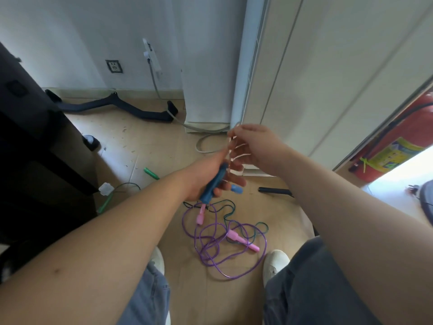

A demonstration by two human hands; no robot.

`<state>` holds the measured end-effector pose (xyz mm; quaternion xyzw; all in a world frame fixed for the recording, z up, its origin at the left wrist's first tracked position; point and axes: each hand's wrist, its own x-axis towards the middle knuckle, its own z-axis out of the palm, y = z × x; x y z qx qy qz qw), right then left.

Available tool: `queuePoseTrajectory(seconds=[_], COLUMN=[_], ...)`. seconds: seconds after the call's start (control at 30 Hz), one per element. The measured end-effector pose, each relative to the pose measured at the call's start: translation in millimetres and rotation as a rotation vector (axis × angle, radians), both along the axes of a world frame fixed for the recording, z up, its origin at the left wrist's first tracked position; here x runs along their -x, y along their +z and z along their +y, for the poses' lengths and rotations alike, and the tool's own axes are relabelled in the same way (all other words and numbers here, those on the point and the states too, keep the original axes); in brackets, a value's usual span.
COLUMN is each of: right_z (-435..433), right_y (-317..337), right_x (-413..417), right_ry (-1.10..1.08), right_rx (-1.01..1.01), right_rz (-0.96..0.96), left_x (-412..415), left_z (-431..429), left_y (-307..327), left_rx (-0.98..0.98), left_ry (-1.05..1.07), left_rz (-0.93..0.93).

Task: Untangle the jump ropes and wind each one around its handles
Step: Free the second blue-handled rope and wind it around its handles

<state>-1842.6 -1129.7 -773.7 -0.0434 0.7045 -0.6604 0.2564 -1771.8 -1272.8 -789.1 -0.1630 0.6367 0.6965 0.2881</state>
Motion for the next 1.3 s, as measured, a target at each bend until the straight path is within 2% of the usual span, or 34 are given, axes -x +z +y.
queuePoseTrajectory(seconds=[0.1, 0.17, 0.27, 0.37, 0.43, 0.5, 0.67, 0.73, 0.87, 0.97, 1.1, 1.2, 1.3], right_z=[2, 7, 14, 13, 8, 4, -2, -3, -7, -9, -10, -9, -4], right_y=[1, -1, -4, -6, -6, -7, -10, -9, -11, -11, -10, -4, 3], right_x=[6, 4, -10, -23, -28, -28, -20, -16, -22, -30, -33, -30, -27], right_ry=[-0.153, -0.115, 0.203, 0.599, 0.664, 0.622, 0.262, 0.189, 0.251, 0.339, 0.301, 0.301, 0.314], right_rx=[-0.087, -0.149, -0.263, -0.503, -0.54, -0.498, -0.223, -0.181, -0.226, -0.125, -0.022, 0.024, 0.07], right_rz=[0.049, -0.027, -0.186, -0.133, -0.154, -0.153, -0.115, -0.08, -0.062, -0.177, -0.272, -0.302, -0.311], left_x=[-2, 0, 6, 11, 15, 17, 19, 17, 13, 12, 12, 13, 14], left_z=[9, 7, 0, -10, -14, -18, -20, -15, -7, -4, 0, -2, -11], left_y=[3, 7, 13, 17, 18, 19, 6, 2, 4, 6, 3, 6, 14], left_rx=[-0.012, -0.078, -0.237, -0.406, -0.477, -0.467, -0.255, -0.199, -0.278, -0.328, -0.345, -0.174, 0.127], left_ry=[-0.01, 0.062, 0.207, 0.375, 0.459, 0.517, 0.535, 0.518, 0.493, 0.513, 0.565, 0.485, 0.403], left_rz=[0.017, 0.057, 0.106, 0.101, 0.096, 0.107, 0.106, 0.118, 0.13, 0.161, 0.236, 0.298, 0.381])
